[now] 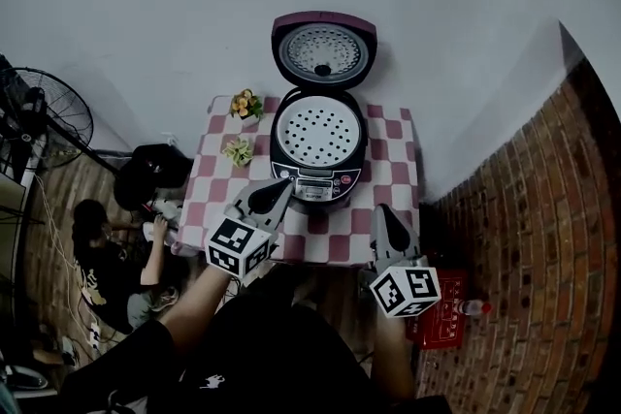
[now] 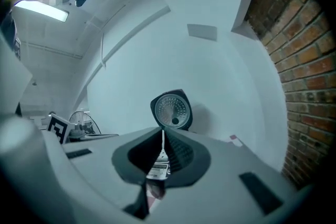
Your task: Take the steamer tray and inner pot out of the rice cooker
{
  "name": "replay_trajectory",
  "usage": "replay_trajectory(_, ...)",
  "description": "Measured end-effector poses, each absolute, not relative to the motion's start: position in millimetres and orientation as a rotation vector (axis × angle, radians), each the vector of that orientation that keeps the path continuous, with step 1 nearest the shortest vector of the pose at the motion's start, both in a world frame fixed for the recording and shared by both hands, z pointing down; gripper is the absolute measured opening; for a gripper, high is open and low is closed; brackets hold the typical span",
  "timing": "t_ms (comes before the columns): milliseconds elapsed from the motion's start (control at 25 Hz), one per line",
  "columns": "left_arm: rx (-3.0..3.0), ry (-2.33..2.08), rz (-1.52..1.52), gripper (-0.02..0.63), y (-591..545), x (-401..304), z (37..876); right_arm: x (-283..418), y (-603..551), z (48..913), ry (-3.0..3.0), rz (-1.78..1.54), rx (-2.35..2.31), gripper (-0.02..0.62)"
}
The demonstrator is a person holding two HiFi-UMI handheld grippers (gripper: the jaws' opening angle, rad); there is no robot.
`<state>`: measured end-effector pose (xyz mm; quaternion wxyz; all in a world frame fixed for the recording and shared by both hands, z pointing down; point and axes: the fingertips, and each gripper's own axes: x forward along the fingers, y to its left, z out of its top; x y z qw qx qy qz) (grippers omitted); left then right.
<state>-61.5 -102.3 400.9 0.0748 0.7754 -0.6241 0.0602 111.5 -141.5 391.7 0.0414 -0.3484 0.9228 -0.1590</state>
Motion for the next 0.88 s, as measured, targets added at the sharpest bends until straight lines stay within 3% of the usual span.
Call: replay_trajectory(880,2.141,-1.905,0.161,0.003,-191.6,-189.8,442.2,15.8,-240.6,427.0,3.027,-0.443,-1.155,0.002)
